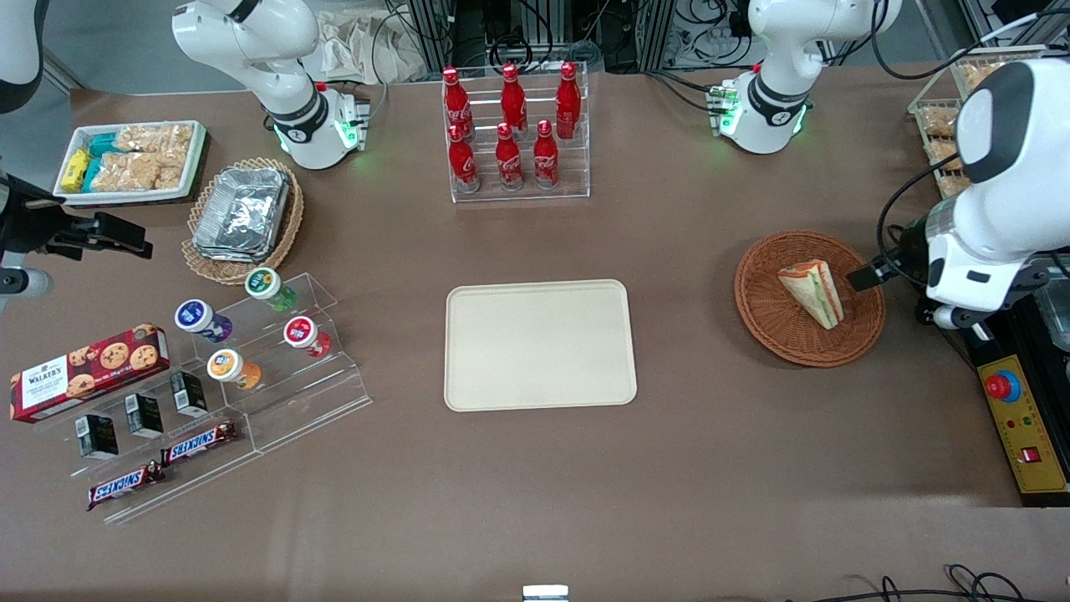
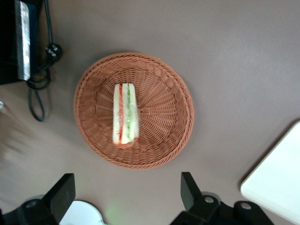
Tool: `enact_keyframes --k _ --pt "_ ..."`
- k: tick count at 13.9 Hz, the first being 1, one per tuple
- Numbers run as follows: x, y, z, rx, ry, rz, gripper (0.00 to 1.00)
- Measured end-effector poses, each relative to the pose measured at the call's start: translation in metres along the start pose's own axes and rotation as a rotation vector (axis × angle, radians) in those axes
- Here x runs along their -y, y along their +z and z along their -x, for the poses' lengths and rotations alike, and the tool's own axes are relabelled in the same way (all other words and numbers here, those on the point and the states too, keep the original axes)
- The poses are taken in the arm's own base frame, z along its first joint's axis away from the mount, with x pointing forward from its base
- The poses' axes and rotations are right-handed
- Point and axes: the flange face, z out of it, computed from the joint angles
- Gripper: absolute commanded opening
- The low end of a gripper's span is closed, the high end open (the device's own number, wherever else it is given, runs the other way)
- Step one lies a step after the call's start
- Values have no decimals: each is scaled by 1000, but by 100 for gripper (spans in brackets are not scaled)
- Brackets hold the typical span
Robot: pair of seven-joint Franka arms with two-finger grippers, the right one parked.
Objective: Place sandwich from basket to tray
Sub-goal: 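Lower the open left gripper over the wrapped sandwich in the basket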
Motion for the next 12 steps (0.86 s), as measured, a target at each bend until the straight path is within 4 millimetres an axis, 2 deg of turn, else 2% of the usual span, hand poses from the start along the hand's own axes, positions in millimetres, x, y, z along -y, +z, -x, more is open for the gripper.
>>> enact_keyframes --k 3,6,8,12 --pt "-8 59 13 -23 -88 13 100" --pt "4 118 24 -63 -128 -13 100" --pt "13 140 29 -75 -134 -63 100" --pt "23 168 32 -103 -145 -54 100"
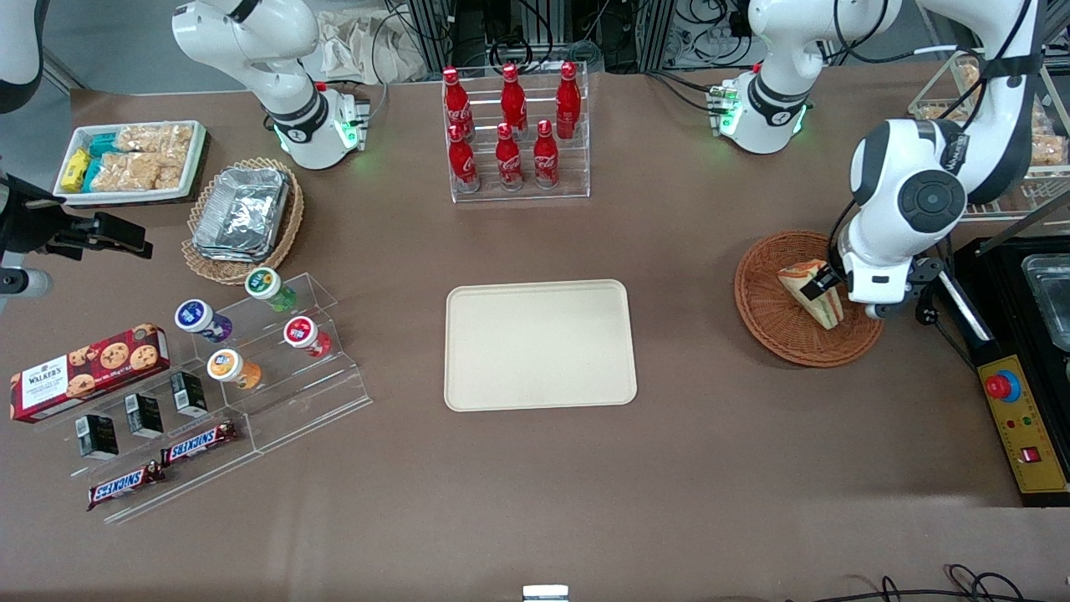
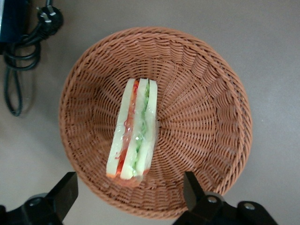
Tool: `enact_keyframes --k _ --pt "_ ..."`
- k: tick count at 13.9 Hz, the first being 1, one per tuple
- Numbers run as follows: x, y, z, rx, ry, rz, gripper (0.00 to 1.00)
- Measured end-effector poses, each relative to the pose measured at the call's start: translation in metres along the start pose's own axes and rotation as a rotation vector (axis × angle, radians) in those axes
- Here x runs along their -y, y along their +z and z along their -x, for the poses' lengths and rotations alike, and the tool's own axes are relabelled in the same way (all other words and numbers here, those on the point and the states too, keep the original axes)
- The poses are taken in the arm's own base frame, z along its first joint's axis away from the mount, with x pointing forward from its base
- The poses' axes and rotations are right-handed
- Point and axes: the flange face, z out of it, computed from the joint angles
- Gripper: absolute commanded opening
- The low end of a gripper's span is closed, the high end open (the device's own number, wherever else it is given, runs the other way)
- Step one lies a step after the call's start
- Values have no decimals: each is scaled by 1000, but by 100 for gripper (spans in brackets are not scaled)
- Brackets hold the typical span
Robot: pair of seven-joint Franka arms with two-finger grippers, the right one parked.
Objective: Place sandwich from basket to tray
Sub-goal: 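Lower the open left gripper over the wrapped sandwich in the basket, then close the left gripper on the sandwich and lift it from the basket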
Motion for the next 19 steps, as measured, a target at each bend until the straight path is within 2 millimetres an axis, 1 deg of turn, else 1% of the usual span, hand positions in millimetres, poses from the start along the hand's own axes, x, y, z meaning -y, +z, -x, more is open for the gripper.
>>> enact_keyframes --k 1,3,5,7,9,10,11,13,14,16,18,19 --pt "4 12 2 -10 -6 19 100" --pt "17 41 7 -18 -24 48 100" --pt "28 62 13 -14 -21 37 100" --pt "33 70 18 -9 -11 23 100" --pt "33 74 19 -12 -10 28 100" --pt "32 78 19 -15 -9 33 98" --pt "31 83 19 -21 -1 38 83" --pt "27 96 18 -29 23 35 26" --pt "27 102 18 -28 25 35 1" --pt "28 103 14 -32 19 39 0" --pt "29 97 9 -46 14 49 0" --pt "30 91 7 -58 12 56 0"
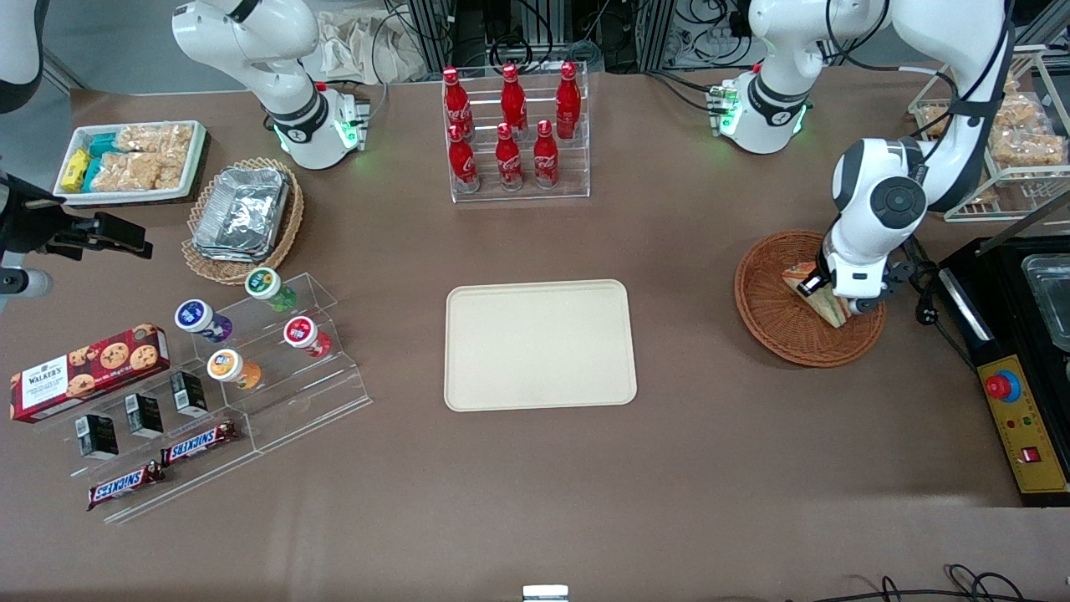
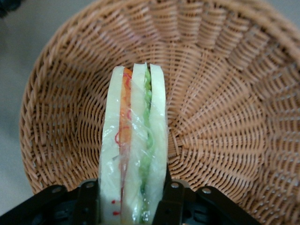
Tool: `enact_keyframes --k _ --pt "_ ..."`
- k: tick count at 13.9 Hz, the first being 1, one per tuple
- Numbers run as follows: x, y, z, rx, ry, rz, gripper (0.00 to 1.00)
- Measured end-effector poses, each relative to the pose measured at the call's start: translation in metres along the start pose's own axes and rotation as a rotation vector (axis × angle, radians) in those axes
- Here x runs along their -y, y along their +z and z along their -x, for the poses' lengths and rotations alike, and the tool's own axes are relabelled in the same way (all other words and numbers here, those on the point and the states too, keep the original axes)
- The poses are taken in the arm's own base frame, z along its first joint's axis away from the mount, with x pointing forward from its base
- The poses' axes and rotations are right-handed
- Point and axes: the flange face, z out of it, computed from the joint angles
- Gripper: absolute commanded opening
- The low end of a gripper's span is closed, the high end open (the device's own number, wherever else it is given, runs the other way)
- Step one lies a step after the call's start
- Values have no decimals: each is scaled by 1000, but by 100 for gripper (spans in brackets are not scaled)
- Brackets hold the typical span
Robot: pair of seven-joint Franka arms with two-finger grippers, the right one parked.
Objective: Place sandwich from basket to tray
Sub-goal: 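Close the left gripper on the sandwich and lift it from the basket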
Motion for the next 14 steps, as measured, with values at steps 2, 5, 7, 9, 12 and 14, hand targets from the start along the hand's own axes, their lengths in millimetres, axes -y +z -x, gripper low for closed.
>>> enact_keyframes --k 2,5,7,9,12,14 --pt "1 -19 -5 -22 1 2 0" --pt "4 -74 -20 -32 59 -41 0" --pt "0 -121 -35 -46 101 -59 0" --pt "-12 -179 -48 -23 174 -46 0" --pt "-27 -269 -60 53 292 92 0" --pt "-48 -300 -57 52 356 163 0"
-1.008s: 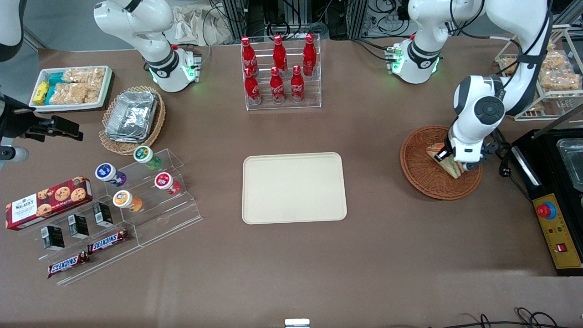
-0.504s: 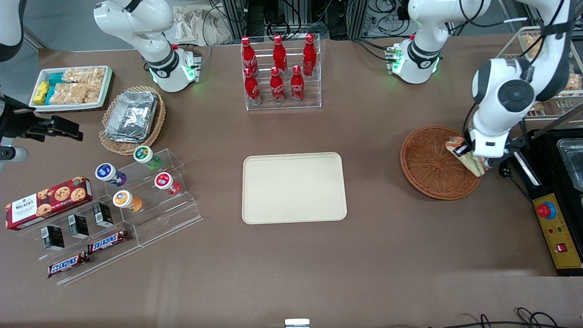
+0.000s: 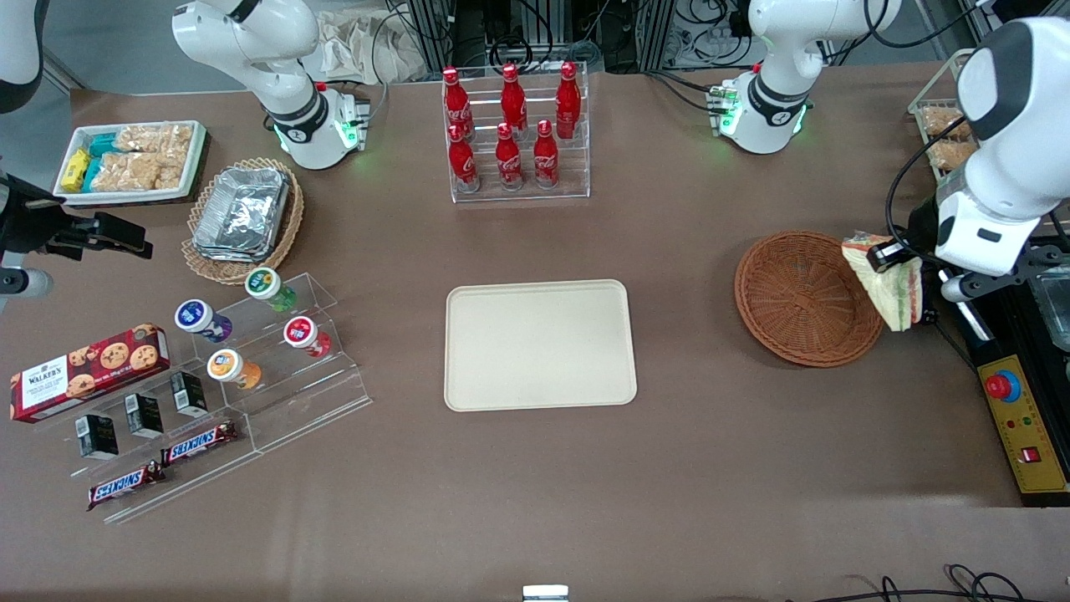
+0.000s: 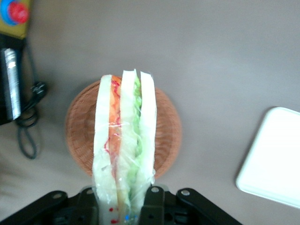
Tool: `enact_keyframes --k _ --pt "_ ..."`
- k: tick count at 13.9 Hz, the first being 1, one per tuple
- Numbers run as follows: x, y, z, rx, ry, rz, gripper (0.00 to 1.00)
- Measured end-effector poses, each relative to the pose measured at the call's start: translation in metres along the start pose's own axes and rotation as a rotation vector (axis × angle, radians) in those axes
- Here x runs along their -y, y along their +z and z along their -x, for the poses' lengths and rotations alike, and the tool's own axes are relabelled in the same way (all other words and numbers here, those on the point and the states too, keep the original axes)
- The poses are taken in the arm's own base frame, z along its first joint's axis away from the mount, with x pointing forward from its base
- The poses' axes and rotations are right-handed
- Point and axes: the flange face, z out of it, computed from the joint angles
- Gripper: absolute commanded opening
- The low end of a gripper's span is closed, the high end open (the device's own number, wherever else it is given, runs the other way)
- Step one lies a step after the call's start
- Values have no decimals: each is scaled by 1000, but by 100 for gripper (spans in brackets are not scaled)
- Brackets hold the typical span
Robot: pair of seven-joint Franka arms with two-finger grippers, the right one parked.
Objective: Place sandwich from basket to tray
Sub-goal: 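Close the left gripper on the sandwich and lift it from the basket, then carry the held sandwich with the left gripper over the cream tray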
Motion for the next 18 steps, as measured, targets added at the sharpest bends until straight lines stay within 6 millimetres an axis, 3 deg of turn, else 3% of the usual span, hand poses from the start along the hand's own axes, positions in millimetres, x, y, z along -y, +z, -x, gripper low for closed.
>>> enact_keyframes --k 2,5,7,11,14,18 --pt "-48 4 8 21 74 33 0" --pt "-127 25 35 59 176 35 0" --pt "-166 37 45 69 228 49 0" --pt "-220 69 51 48 270 90 0" --pt "-259 105 67 34 304 79 0" --pt "-295 156 83 34 362 61 0"
